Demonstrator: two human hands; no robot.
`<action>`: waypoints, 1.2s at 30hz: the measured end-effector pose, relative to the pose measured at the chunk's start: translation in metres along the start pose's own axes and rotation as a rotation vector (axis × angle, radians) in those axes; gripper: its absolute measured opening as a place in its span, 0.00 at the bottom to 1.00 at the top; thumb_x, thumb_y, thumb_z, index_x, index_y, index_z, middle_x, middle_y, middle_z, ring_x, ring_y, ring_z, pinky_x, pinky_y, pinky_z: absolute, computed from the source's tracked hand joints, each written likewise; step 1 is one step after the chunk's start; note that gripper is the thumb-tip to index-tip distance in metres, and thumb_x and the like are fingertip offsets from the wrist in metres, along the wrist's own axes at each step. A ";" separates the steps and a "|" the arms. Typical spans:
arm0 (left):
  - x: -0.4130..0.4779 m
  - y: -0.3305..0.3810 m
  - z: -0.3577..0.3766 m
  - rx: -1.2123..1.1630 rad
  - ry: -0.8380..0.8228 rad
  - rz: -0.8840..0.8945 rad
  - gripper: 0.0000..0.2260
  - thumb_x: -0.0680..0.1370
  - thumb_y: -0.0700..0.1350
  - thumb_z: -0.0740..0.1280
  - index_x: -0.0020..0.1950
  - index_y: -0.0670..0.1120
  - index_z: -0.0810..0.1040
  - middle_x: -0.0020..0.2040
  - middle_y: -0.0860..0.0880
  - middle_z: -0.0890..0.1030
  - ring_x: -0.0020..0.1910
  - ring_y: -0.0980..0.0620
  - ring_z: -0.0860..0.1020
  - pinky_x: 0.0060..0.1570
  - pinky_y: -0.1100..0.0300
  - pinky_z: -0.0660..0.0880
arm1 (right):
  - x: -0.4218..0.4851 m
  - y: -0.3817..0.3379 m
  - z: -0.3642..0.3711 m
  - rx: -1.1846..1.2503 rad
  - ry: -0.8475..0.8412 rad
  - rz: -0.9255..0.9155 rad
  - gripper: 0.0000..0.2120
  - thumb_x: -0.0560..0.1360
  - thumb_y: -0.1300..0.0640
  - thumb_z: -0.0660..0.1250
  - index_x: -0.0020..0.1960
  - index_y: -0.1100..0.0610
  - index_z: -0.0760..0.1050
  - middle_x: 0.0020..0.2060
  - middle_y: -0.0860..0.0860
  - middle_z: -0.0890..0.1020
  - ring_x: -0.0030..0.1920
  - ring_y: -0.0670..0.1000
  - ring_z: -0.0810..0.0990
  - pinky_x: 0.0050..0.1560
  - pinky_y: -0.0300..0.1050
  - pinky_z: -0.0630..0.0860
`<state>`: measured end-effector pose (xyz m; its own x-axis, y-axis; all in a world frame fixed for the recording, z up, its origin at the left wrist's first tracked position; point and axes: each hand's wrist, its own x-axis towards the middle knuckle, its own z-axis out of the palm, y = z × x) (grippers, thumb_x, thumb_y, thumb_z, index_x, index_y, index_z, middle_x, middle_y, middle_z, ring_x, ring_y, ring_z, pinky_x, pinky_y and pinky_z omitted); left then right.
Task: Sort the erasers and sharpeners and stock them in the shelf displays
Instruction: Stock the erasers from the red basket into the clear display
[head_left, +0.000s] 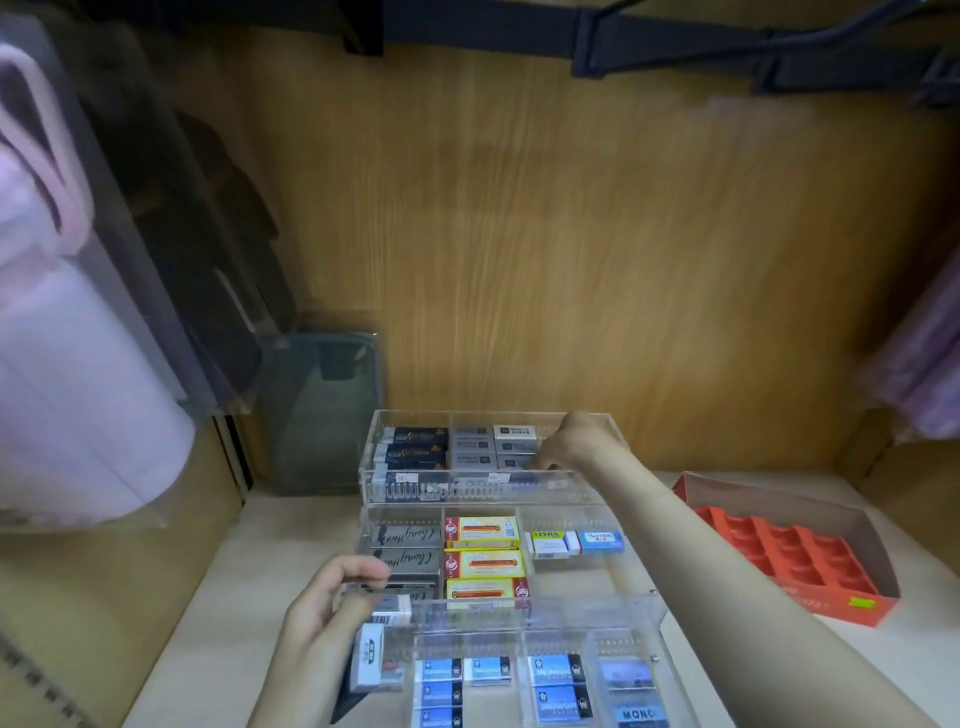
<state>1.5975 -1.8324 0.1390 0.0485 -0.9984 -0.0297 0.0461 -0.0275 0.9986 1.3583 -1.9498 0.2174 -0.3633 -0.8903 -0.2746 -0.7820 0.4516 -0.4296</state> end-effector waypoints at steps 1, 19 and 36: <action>0.000 -0.001 0.000 -0.005 -0.001 -0.004 0.10 0.76 0.30 0.61 0.42 0.40 0.79 0.35 0.49 0.79 0.37 0.48 0.73 0.43 0.52 0.67 | 0.000 -0.001 0.000 -0.023 -0.001 0.014 0.12 0.71 0.54 0.72 0.51 0.57 0.74 0.38 0.51 0.74 0.46 0.53 0.74 0.45 0.42 0.70; -0.011 0.009 0.003 -0.041 -0.025 -0.007 0.09 0.73 0.36 0.69 0.36 0.49 0.81 0.32 0.56 0.78 0.37 0.50 0.72 0.43 0.52 0.67 | 0.023 0.003 0.021 0.162 -0.092 0.085 0.39 0.61 0.43 0.78 0.66 0.59 0.69 0.64 0.55 0.76 0.65 0.57 0.73 0.67 0.51 0.68; -0.007 0.002 0.000 -0.047 -0.019 -0.034 0.16 0.76 0.30 0.61 0.36 0.46 0.81 0.35 0.50 0.76 0.36 0.46 0.71 0.40 0.52 0.65 | 0.030 0.005 0.019 0.077 -0.170 0.017 0.37 0.70 0.43 0.71 0.71 0.61 0.64 0.68 0.54 0.71 0.68 0.56 0.69 0.68 0.46 0.66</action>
<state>1.5970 -1.8259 0.1416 0.0273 -0.9977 -0.0625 0.0947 -0.0597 0.9937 1.3532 -1.9727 0.1902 -0.2799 -0.8629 -0.4207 -0.7329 0.4752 -0.4868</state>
